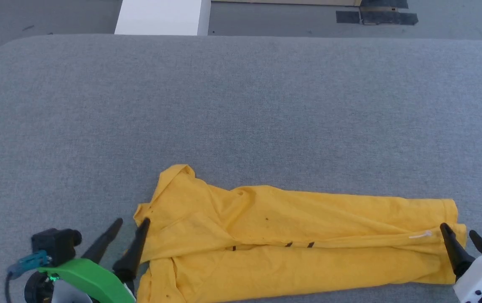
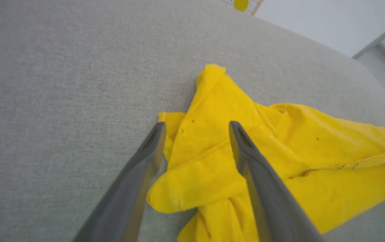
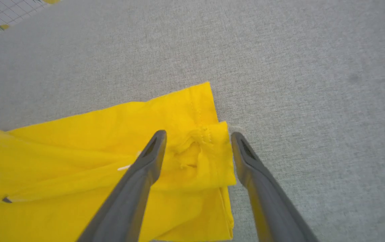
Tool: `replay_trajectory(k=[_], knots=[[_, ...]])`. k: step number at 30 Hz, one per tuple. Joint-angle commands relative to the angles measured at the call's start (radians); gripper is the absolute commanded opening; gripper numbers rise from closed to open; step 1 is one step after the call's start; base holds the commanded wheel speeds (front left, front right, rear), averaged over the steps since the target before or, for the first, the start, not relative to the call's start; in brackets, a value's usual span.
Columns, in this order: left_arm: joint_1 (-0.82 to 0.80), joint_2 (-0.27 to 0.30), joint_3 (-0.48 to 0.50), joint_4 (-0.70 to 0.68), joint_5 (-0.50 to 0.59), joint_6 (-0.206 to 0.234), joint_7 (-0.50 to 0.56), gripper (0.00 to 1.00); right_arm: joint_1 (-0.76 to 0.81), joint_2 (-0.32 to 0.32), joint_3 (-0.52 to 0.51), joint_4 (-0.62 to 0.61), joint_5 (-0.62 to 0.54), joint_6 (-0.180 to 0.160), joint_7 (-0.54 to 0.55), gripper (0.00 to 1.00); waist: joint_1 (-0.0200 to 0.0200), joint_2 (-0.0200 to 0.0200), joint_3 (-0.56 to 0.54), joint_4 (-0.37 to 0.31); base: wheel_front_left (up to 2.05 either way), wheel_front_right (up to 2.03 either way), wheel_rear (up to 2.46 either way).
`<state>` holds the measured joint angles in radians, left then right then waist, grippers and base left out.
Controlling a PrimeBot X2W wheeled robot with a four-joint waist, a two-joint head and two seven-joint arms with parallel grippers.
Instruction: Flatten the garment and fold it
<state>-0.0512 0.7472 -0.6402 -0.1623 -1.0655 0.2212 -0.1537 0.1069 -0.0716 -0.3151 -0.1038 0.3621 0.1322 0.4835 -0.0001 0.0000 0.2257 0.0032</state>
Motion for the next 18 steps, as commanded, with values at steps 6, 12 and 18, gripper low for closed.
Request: replay_trajectory(k=[6,12,18], knots=[[0.03,-0.043,0.139,-0.031,0.037,0.064,-0.1,1.0,0.045,0.0,-0.049,-0.16,0.058,-0.002,0.077,1.0,0.0001,0.0,-0.022,-0.004,0.0,0.0,0.0],[0.075,-0.153,0.315,-0.088,0.275,0.136,-0.108,1.0,0.051,0.014,-0.106,-0.188,-0.008,-0.002,0.099,1.0,0.0001,0.0,-0.005,0.007,0.0,0.0,0.0],[0.123,-0.243,0.368,-0.083,0.431,0.109,-0.108,1.0,0.046,0.02,-0.091,-0.107,-0.046,-0.002,0.106,1.0,0.0001,0.0,0.017,0.027,0.0,0.0,0.0]])
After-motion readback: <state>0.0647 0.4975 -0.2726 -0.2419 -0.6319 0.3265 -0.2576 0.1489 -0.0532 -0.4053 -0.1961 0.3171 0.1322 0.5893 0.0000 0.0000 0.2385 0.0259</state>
